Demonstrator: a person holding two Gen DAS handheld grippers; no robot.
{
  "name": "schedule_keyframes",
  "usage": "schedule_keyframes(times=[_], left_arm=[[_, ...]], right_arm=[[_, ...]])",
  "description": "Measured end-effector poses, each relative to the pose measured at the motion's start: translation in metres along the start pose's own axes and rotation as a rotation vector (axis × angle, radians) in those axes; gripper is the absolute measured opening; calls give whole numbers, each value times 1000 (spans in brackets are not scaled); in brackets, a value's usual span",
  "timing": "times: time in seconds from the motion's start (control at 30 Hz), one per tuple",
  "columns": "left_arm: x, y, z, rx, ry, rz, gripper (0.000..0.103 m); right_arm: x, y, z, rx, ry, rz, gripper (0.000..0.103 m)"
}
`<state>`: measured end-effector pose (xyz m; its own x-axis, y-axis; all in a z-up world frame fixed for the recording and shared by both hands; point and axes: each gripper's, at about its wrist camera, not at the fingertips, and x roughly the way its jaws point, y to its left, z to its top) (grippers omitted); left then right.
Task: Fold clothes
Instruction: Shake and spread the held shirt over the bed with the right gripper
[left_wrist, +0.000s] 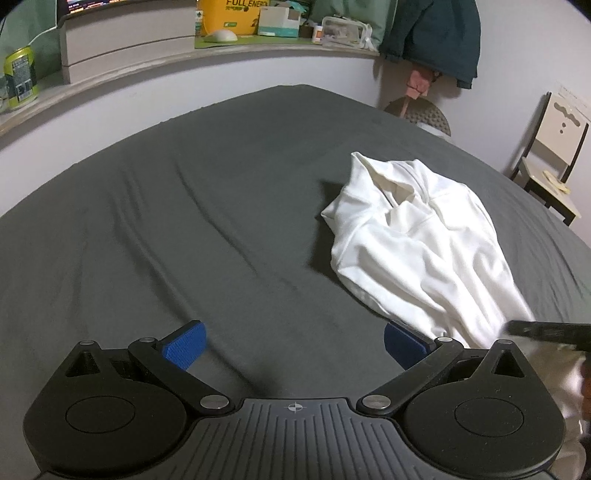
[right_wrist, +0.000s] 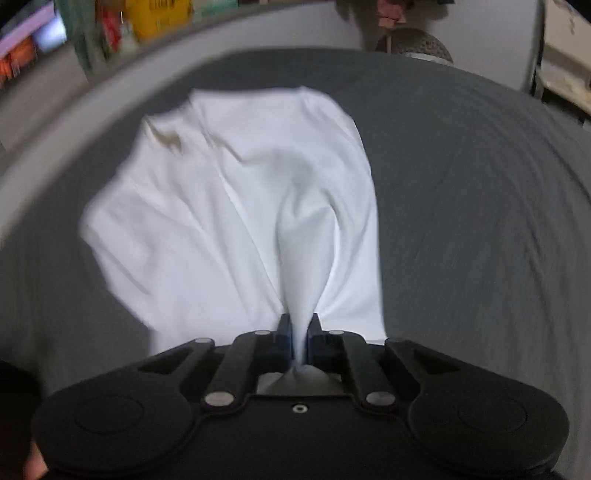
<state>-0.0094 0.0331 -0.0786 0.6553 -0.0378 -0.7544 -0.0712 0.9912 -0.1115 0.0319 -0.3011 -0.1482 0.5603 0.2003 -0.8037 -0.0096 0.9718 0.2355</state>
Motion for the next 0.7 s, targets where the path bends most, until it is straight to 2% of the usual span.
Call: schedule_keyframes(times=[0.13,0.27,0.33,0.4,0.5,0.53,0.57,0.63,0.7], left_arm=[[1,0,-1,8,0,1,103],[3,1,-1,12,6,0,103],[4,2,-1,12,7,-2,103],[7,1,0,11,12,-5,103],[10,-3,1,22,16,-9,103],[9,-5,1,34,12,-8,103],[9,-7,1,47,9,-6,103],[8,-11,1,75,3,0,103],[9,-13,3,110,10,-1,103]], right_arm=[[-49,-4,-15,30,1,119,6],[-91,-5,-43,15,104,188,6],[-102,-1,-58,-18,161,182,6],[-104,3,-69,-41,214,136,8],[-109,6,-75,-58,207,113,19],[-112,6,-74,-60,186,109,26],[-115,7,-72,-62,166,104,37],[-121,9,-68,-77,122,87,50],[-128,9,-56,-131,65,46,51]])
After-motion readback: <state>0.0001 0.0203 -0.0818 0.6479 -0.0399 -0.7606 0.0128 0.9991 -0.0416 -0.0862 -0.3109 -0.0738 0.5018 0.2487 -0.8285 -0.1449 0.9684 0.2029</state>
